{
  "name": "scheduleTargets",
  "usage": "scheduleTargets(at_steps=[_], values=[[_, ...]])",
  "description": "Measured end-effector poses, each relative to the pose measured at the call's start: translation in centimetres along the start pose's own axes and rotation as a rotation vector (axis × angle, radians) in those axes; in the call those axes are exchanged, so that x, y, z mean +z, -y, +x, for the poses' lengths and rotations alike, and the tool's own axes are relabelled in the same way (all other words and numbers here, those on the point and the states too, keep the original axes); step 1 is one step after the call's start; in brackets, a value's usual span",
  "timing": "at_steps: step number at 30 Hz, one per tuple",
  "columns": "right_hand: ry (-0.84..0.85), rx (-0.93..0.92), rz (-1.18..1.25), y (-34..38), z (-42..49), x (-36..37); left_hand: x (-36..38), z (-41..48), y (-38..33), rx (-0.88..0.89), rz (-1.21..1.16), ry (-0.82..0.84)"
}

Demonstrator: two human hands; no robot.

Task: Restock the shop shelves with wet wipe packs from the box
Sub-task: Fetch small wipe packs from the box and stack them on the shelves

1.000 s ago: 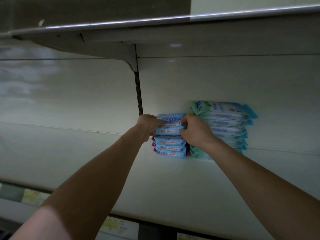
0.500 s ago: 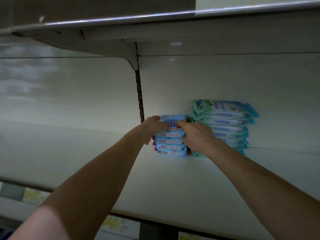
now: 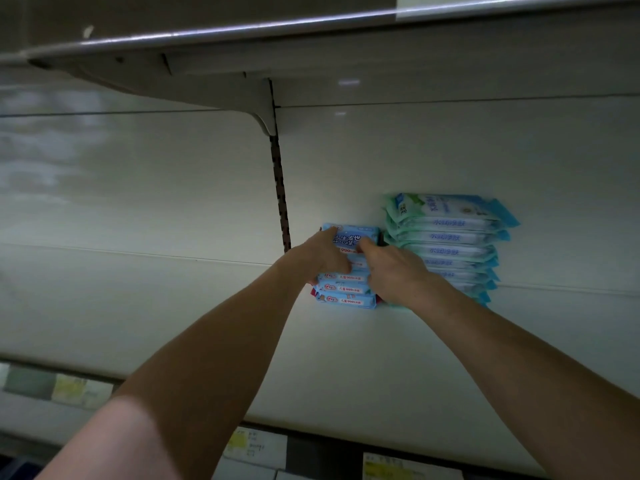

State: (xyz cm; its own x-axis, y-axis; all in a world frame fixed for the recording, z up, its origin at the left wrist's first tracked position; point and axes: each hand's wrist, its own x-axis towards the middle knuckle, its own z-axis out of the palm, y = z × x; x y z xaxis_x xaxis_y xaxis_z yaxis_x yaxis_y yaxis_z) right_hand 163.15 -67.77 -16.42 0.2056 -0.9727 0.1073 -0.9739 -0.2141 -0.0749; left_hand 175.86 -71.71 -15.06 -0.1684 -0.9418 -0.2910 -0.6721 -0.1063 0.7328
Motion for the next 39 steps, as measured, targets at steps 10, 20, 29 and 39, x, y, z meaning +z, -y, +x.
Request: scheduleTargets(at_steps=[10, 20, 29, 39], values=[[-0.133, -0.012, -0.257, 1.5, 1.0, -0.9, -0.1, 0.9, 1.6, 0.131, 0.427, -0.118], [-0.141, -0.057, -0.208, 3.0, 0.8, -2.5, -1.3, -0.7, 1.9, 0.121, 0.574, -0.255], [-0.143, -0.357, -0.073, 10.2, -2.6, -3.0, -3.5, -9.8, 6.6, -0.123, 0.555, -0.51], [-0.126, -0.803, 0.0, 23.3, -12.1, -4.0, -4.7, -28.1, 13.3, -0.514, 0.489, -0.748]])
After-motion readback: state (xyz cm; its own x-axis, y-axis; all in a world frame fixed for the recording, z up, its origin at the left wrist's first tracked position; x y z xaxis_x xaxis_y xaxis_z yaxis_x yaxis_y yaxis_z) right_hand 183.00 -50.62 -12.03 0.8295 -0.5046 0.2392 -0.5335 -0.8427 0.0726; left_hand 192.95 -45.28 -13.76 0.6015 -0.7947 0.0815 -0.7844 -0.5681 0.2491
